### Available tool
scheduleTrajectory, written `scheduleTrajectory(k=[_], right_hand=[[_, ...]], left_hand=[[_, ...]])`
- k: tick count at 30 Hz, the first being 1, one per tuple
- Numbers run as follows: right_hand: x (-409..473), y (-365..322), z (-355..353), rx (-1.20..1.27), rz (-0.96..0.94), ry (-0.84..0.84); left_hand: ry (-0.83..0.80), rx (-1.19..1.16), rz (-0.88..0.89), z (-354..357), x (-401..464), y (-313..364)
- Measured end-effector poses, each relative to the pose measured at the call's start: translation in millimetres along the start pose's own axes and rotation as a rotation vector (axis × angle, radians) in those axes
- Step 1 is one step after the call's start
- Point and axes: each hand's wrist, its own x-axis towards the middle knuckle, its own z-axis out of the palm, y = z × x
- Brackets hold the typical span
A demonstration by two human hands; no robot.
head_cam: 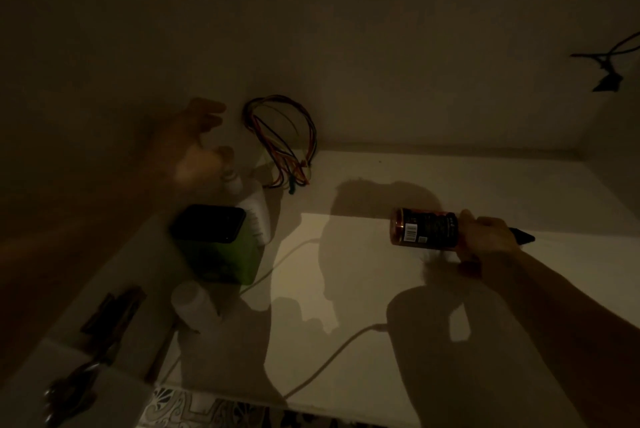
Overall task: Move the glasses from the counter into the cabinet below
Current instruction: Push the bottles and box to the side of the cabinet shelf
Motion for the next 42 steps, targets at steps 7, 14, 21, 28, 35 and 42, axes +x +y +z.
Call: scheduleTrajectory(k=[7,14,21,28,35,42], right_hand=[[7,6,4,0.076,-0.105,0.050],[-45,-26,33,-0.024,-0.680,0.201],[-96,-51,61,0.111,-1.147,0.051],[-109,-58,63,0.014,-1.164,-0.034],[-103,-29,57,-0.026,-1.050,0.008],[-100,-18,44,-0.053,-1.115,0.066]], left_hand=[[0.096,0.328,0.491,25,-26,44],[-0.346,0.313,0.405,106,-48,77],[-0.466,0.347,0.219,166,-52,74],[-0.280,0.192,0.168,147,-31,52],[-0.154,0.014,-0.078,113,21,24],[-0.119,0.229,-0.155,97,43,13]])
